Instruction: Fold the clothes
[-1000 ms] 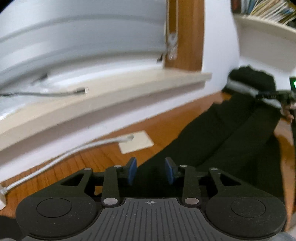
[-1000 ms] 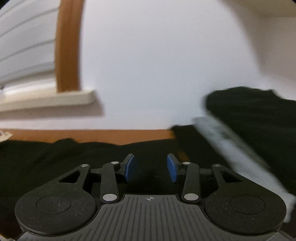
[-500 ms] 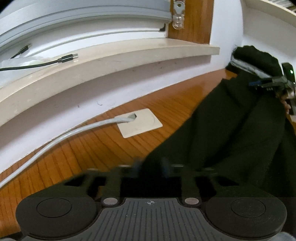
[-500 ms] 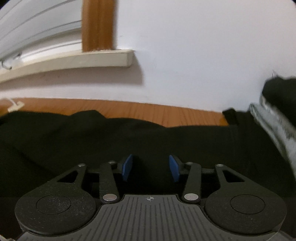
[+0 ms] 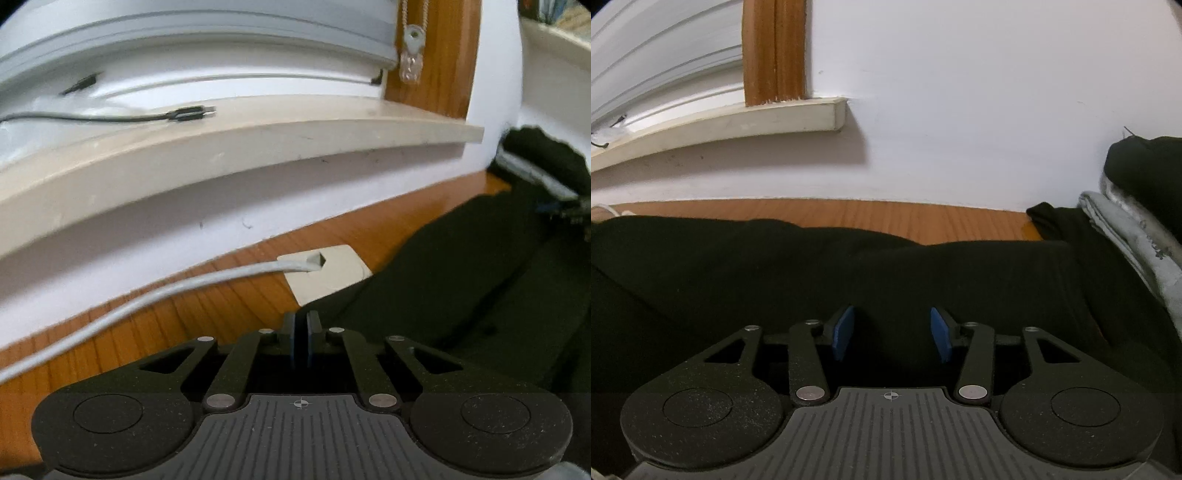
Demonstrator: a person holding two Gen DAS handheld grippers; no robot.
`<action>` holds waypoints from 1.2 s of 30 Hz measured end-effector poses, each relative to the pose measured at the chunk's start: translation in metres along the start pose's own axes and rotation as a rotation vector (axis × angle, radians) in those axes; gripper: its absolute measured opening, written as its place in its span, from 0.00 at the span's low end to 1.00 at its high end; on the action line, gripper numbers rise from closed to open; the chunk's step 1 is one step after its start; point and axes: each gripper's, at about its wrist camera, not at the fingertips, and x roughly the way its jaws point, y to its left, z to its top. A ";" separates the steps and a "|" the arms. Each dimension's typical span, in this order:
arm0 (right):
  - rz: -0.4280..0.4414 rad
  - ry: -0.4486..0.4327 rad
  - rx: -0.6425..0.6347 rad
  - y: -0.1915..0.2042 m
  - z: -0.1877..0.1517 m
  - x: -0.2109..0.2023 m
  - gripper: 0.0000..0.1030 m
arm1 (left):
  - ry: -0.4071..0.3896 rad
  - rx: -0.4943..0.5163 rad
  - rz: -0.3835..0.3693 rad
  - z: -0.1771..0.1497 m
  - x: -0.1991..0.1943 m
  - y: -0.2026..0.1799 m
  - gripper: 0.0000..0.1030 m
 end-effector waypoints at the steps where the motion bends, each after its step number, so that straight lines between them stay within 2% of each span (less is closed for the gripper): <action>1: -0.020 -0.002 -0.010 0.000 -0.001 -0.002 0.48 | -0.006 -0.007 -0.008 -0.001 -0.001 0.003 0.07; 6: -0.075 0.002 0.043 -0.017 -0.012 -0.014 0.48 | -0.021 -0.050 -0.049 -0.004 -0.003 0.015 0.08; 9: -0.076 0.014 0.104 -0.031 -0.016 -0.022 0.48 | -0.022 -0.064 -0.057 -0.005 -0.004 0.018 0.08; 14: -0.122 -0.029 0.243 -0.080 0.000 -0.032 0.47 | -0.022 -0.065 -0.059 -0.005 -0.003 0.017 0.10; 19: -0.197 -0.002 0.263 -0.123 0.028 -0.003 0.48 | -0.022 -0.036 -0.038 -0.005 -0.004 0.012 0.11; 24: -0.188 0.071 0.313 -0.143 0.039 0.035 0.48 | -0.022 -0.030 -0.034 -0.005 -0.004 0.011 0.11; 25: -0.175 0.071 0.312 -0.143 0.040 0.037 0.33 | -0.022 -0.033 -0.036 -0.005 -0.004 0.011 0.11; 26: -0.159 0.069 0.309 -0.143 0.040 0.037 0.01 | -0.022 -0.035 -0.037 -0.005 -0.004 0.012 0.11; 27: -0.152 0.063 0.296 -0.141 0.042 0.036 0.02 | -0.022 -0.036 -0.038 -0.005 -0.004 0.012 0.11; 28: -0.185 0.012 0.258 -0.138 0.045 0.027 0.02 | -0.022 -0.036 -0.038 -0.005 -0.004 0.012 0.11; 29: -0.222 -0.081 0.230 -0.134 0.050 0.013 0.01 | -0.024 -0.036 -0.037 -0.005 -0.004 0.012 0.11; 31: -0.354 -0.345 0.265 -0.132 0.057 -0.027 0.01 | -0.026 -0.040 -0.031 -0.005 -0.004 0.013 0.11; 32: -0.416 -0.394 0.279 -0.134 0.061 -0.035 0.05 | -0.027 -0.042 -0.027 -0.005 -0.004 0.013 0.11; 33: -0.429 -0.341 0.256 -0.135 0.063 -0.029 0.06 | -0.027 -0.044 -0.026 -0.005 -0.004 0.014 0.11; 35: -0.422 -0.187 0.185 -0.136 0.065 -0.008 0.16 | -0.025 -0.045 -0.028 -0.005 -0.004 0.014 0.11; 36: -0.411 -0.157 0.176 -0.136 0.063 -0.004 0.19 | -0.024 -0.044 -0.028 -0.005 -0.004 0.014 0.11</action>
